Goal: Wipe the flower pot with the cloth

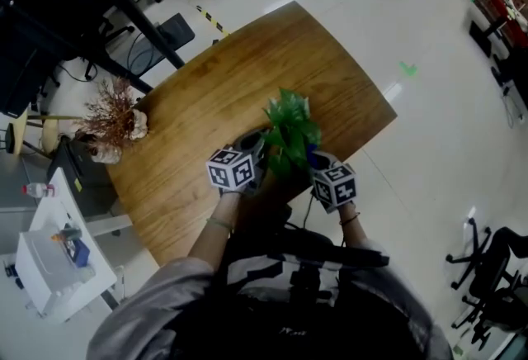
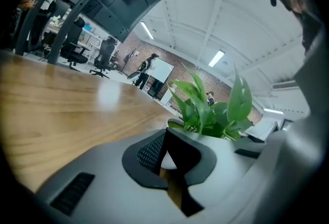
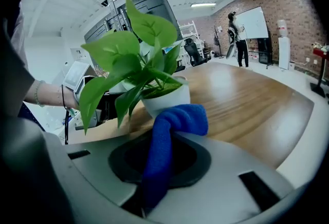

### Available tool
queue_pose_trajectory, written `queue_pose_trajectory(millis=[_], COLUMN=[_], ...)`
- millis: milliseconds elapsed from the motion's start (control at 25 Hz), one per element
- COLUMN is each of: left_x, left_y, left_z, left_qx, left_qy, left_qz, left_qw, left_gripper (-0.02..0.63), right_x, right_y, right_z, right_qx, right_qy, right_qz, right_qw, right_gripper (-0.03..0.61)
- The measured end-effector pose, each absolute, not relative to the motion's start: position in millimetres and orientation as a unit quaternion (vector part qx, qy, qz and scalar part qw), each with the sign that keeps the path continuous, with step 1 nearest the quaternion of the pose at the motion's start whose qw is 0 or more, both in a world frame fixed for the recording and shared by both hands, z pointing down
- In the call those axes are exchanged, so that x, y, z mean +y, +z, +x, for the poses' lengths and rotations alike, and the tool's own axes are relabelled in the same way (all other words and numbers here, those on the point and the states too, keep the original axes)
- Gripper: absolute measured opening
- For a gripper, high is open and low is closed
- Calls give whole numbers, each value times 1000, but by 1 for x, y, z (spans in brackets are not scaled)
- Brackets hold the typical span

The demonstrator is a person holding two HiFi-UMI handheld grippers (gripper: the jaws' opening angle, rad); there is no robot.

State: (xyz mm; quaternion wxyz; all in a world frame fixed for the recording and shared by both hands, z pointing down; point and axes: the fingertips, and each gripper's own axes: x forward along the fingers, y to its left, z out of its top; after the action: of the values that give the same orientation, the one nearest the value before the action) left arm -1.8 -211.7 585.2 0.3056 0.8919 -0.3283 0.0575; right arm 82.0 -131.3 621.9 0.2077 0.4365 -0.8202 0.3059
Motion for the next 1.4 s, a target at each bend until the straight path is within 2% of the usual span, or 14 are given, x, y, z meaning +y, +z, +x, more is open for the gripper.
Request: queue_pose_trajectory(millis=[160,360,600,1080,1400], left_x=[-192,-167,-170,-216,-209], left_y=[587,600,605,604,598], left_z=[0,16,20,-25,-53], left_qx=[-303,-281,-274,-329,-365], left_qy=[95,107,95,61,57], left_qz=[906,905,904,886,869], left_qw=[279,301,315,320,328], left_gripper=[5,5,5,5,5], right_x=[-140,-165,-171,-143,-142], right_y=[614,597,598,624,625], right_z=[111,129,110,42,50], right_qx=[-820,-834,-853,-858,-854], right_qy=[270,222,211,256,262], right_qz=[452,449,412,369,376], right_qw=[226,233,243,248,246], right_gripper=[60,60,60,60,59])
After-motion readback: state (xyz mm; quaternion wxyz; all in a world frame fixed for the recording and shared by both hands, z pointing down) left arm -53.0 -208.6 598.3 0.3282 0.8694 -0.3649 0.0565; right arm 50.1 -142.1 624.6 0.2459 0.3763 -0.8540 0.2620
